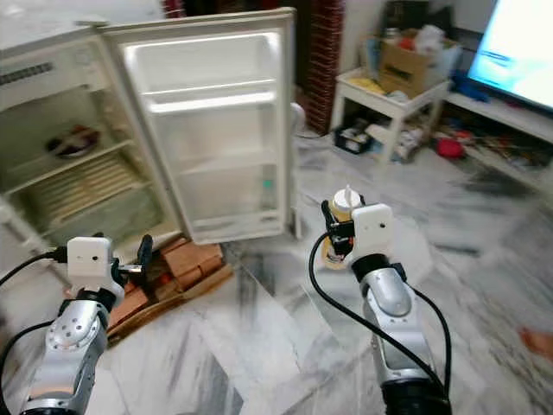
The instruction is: Restocking fridge
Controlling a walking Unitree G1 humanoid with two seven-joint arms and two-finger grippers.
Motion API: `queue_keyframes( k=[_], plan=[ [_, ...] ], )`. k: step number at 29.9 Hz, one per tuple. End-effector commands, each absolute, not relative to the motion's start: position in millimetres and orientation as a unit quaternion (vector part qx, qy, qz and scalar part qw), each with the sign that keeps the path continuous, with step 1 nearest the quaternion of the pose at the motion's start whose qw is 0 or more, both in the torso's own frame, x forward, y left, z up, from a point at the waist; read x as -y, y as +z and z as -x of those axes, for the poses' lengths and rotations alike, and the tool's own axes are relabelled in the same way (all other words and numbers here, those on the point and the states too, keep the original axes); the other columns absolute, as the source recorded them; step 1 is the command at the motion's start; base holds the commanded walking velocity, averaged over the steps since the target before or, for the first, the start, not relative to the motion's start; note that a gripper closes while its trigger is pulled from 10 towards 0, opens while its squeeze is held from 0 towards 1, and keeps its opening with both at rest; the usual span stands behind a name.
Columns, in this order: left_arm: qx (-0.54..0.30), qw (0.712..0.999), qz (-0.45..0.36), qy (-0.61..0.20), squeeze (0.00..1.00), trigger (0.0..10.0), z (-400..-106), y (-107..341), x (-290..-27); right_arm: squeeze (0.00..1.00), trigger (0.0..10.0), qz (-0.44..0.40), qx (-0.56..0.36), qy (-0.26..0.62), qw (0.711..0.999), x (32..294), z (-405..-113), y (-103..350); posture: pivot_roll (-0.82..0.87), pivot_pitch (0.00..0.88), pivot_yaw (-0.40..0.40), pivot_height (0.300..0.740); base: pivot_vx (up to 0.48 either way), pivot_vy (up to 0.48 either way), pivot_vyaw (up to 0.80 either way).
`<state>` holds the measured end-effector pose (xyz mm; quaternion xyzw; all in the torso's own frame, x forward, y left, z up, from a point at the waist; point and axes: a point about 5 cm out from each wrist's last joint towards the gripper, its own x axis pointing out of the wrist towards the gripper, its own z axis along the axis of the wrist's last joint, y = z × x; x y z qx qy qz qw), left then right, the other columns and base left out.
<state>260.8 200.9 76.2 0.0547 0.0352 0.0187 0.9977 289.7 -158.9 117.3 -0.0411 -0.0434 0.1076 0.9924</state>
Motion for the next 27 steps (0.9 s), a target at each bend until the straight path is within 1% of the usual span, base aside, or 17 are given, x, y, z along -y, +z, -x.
queue_keyframes(
  k=[1,14,18,27],
  plan=[
    [-0.038,0.997,-0.057,0.026,0.0,10.0,-259.6,76.0,-206.6,0.0,10.0,0.031,0.065,0.122,0.99,149.4,-293.0,127.7,0.03,0.0,-0.022,0.74,0.461,0.0,0.0],
    [-0.042,0.997,-0.053,0.022,0.0,10.0,-258.6,74.1,-204.0,0.0,10.0,0.026,0.065,0.113,0.991,153.5,-293.8,128.2,0.03,0.0,-0.025,0.74,0.462,0.0,0.0],
    [-0.044,0.997,-0.054,0.027,0.0,10.0,-258.2,73.0,-203.7,0.0,10.0,0.037,0.071,0.136,0.987,147.3,-291.8,128.2,0.03,0.0,-0.028,0.74,0.463,0.0,0.0],
    [-0.047,0.997,-0.045,0.036,0.0,10.0,-256.3,71.1,-201.1,0.0,10.0,0.04,0.07,0.149,0.986,145.6,-292.1,128.7,0.03,0.0,-0.035,0.74,0.0,0.0,0.8]
  ],
)
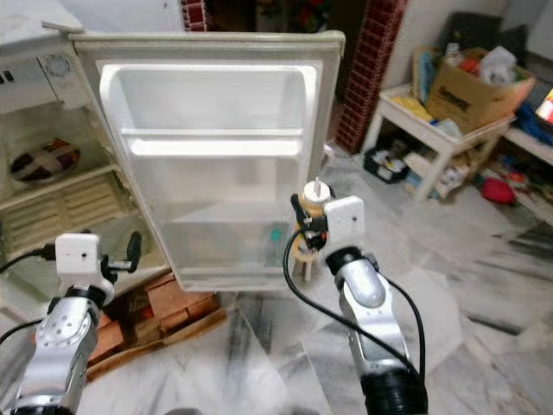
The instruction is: Restocking fridge
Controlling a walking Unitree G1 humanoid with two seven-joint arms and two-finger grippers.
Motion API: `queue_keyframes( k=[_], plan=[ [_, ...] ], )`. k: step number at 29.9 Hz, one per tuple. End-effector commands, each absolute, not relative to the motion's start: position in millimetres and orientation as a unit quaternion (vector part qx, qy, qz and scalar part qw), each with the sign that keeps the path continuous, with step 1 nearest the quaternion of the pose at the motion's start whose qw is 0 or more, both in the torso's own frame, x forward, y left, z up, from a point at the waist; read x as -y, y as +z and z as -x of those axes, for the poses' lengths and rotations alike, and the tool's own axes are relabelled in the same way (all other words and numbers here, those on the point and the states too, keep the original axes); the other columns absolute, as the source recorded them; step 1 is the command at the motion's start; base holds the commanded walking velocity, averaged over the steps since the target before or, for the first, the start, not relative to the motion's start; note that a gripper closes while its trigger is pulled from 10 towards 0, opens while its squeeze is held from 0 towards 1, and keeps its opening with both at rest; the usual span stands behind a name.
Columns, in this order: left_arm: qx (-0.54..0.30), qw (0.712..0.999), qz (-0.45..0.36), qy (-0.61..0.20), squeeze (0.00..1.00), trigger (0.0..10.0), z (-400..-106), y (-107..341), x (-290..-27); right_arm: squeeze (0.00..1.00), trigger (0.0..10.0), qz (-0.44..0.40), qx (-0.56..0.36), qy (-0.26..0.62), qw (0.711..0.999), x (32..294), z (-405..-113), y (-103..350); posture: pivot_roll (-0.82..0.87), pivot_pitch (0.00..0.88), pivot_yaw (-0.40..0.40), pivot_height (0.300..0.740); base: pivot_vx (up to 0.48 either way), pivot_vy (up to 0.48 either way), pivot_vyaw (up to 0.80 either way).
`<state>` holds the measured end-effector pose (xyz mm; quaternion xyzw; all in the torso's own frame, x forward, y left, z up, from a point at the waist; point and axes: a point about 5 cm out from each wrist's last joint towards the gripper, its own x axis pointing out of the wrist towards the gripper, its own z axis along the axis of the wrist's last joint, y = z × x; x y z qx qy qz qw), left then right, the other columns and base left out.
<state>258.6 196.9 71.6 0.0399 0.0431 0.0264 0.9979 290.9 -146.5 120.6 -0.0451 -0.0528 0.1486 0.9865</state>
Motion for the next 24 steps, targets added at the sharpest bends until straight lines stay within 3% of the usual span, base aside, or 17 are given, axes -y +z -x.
queue_keyframes(
  k=[1,24],
  plan=[
    [-0.047,0.997,-0.046,0.037,0.0,10.0,-255.8,70.8,-200.9,0.0,10.0,0.04,0.07,0.149,0.986,145.8,-292.2,128.7,0.03,0.0,-0.035,0.74,0.0,0.0,0.8],
    [-0.06,0.997,-0.05,0.01,0.0,10.0,-243.9,65.0,-200.6,0.0,10.0,0.041,0.057,0.152,0.986,145.5,-287.9,121.0,0.04,0.0,-0.037,0.74,0.0,0.0,0.8]
  ],
)
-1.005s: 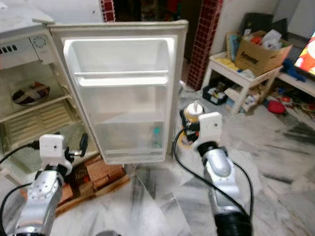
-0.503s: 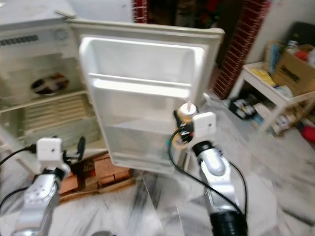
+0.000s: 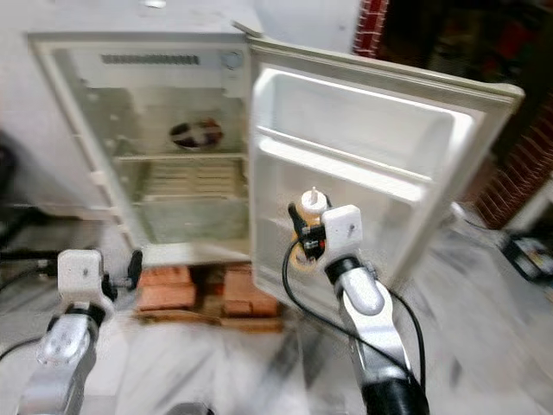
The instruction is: Restocking fridge
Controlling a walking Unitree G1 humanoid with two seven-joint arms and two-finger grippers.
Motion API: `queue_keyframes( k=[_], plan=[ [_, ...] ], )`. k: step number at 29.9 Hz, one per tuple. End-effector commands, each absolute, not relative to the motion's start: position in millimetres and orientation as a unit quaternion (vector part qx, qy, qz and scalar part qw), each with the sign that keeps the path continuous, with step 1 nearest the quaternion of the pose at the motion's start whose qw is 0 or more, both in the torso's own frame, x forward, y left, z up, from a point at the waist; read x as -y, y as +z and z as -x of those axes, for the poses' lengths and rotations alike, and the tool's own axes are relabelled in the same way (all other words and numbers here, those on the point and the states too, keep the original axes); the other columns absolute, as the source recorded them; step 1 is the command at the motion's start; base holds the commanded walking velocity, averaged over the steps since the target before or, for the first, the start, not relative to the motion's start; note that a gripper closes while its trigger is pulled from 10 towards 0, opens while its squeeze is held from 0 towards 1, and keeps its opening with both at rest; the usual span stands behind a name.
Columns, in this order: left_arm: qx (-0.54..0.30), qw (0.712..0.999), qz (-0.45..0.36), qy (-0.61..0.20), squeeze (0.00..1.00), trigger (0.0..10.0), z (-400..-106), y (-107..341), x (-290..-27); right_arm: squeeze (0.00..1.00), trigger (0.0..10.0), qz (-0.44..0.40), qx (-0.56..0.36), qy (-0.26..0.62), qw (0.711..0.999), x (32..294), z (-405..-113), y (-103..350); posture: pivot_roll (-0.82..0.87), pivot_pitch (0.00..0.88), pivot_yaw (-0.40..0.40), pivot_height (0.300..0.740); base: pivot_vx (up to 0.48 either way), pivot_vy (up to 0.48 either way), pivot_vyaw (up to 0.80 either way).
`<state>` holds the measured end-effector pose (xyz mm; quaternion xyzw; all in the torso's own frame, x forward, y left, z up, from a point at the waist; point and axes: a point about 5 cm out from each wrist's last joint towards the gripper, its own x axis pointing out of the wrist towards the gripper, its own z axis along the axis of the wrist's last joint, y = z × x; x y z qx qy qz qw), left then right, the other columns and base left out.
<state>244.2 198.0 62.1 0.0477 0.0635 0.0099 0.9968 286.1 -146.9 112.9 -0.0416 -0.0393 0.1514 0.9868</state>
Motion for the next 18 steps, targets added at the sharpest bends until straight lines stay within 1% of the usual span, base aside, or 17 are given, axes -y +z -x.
queue_keyframes(
  k=[1,5,9,14,16,17,18],
  plan=[
    [-0.059,0.997,-0.047,0.01,0.0,10.0,-242.8,65.4,-201.5,0.0,10.0,0.033,0.053,0.139,0.988,147.9,-287.9,119.9,0.04,0.0,-0.037,0.74,0.0,0.0,0.0],
    [-0.06,0.998,-0.037,-0.001,0.0,10.0,-241.1,64.7,-200.8,0.0,10.0,0.031,0.048,0.123,0.991,151.5,-288.1,118.2,0.04,0.0,-0.037,0.74,0.0,0.0,0.0],
    [-0.053,0.998,-0.04,-0.009,0.0,10.0,-241.7,66.1,-197.2,0.0,10.0,0.062,0.012,0.11,0.992,152.6,-287.0,104.7,0.04,0.0,-0.036,0.74,0.0,0.0,0.0],
    [-0.05,0.998,-0.029,-0.023,0.0,10.0,-242.5,67.9,-193.2,0.0,10.0,0.097,0.009,0.08,0.992,157.9,-289.2,101.6,0.04,0.0,-0.035,0.74,0.0,0.0,0.0],
    [-0.05,0.998,-0.028,-0.027,0.0,10.0,-242.5,67.9,-192.7,0.0,10.0,0.082,0.006,0.068,0.994,159.4,-289.8,100.6,0.04,0.0,-0.035,0.74,0.262,0.0,0.0],
    [-0.05,0.998,-0.027,-0.029,0.0,10.0,-242.5,67.7,-192.1,0.0,10.0,0.054,-0.001,0.05,0.997,162.5,-290.4,99.5,0.04,0.0,-0.035,0.74,0.27,0.0,0.0],
    [-0.05,0.998,-0.027,-0.03,0.0,10.0,-242.5,67.7,-191.6,0.0,10.0,0.029,-0.015,0.053,0.998,162.9,-290.7,97.8,0.04,0.0,-0.035,0.74,0.27,0.0,0.0]
  ],
)
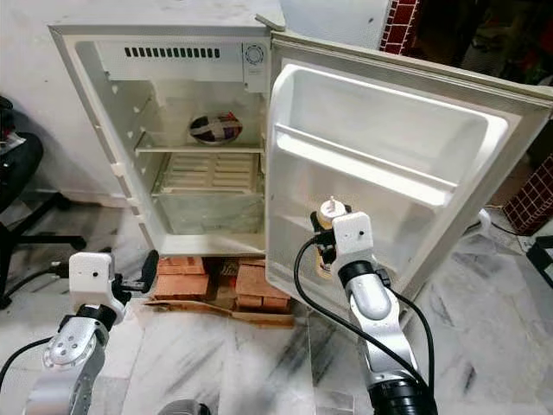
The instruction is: Restocking fridge
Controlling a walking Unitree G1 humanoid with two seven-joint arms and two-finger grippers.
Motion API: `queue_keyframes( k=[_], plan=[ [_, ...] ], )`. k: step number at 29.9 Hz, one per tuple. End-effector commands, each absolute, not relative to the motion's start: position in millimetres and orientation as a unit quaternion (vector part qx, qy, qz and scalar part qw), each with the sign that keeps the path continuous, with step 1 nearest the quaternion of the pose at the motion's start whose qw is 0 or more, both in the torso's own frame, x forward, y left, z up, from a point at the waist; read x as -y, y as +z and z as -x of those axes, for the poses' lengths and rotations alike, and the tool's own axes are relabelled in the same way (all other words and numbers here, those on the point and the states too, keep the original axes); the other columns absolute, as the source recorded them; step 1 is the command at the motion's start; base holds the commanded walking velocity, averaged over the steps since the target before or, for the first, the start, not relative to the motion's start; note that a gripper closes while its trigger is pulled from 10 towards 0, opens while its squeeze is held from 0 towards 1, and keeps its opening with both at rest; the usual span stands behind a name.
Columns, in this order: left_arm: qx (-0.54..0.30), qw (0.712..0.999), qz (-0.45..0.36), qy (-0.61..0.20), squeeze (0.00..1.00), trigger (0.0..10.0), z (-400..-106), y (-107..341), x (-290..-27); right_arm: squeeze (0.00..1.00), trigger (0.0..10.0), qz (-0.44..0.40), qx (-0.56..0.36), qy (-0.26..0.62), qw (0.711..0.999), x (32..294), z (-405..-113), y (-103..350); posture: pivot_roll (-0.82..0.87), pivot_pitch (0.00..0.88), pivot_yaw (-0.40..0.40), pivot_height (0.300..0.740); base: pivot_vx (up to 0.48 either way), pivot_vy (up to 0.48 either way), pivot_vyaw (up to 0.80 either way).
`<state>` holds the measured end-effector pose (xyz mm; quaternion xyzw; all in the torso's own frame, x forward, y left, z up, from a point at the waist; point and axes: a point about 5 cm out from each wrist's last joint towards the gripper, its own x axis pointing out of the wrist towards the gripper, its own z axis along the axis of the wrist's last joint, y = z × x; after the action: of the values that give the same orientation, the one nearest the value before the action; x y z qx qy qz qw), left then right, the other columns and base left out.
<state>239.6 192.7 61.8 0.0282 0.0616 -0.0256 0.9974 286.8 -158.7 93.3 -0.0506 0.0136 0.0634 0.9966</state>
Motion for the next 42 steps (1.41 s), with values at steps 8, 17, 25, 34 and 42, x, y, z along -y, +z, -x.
queue_keyframes(
  k=[8,17,25,34,42],
  plan=[
    [-0.05,0.998,-0.027,-0.032,0.0,10.0,-242.5,67.5,-191.1,0.0,10.0,0.037,-0.009,0.069,0.997,160.2,-290.3,98.6,0.04,0.0,-0.04,0.74,0.278,0.0,0.0],
    [-0.05,0.998,-0.029,-0.033,0.0,10.0,-242.2,67.4,-190.6,0.0,10.0,0.028,-0.018,0.081,0.996,159.3,-289.5,97.0,0.04,0.0,-0.042,0.74,0.289,0.0,0.0],
    [-0.052,0.998,-0.031,-0.021,0.0,10.0,-242.8,66.6,-191.2,0.0,10.0,0.019,-0.028,0.093,0.995,158.3,-286.5,92.8,0.04,0.0,-0.041,0.74,0.106,0.0,0.0],
    [-0.057,0.998,-0.027,-0.019,0.0,10.0,-241.4,65.1,-190.9,0.0,10.0,0.006,-0.031,0.109,0.994,155.4,-283.4,90.3,0.04,0.0,-0.044,0.74,0.0,0.0,0.0],
    [-0.055,0.998,-0.032,-0.018,0.0,10.0,-242.2,66.0,-190.2,0.0,10.0,0.003,-0.028,0.112,0.993,154.9,-283.7,91.5,0.04,0.0,-0.044,0.691,0.0,0.0,0.0]
  ],
)
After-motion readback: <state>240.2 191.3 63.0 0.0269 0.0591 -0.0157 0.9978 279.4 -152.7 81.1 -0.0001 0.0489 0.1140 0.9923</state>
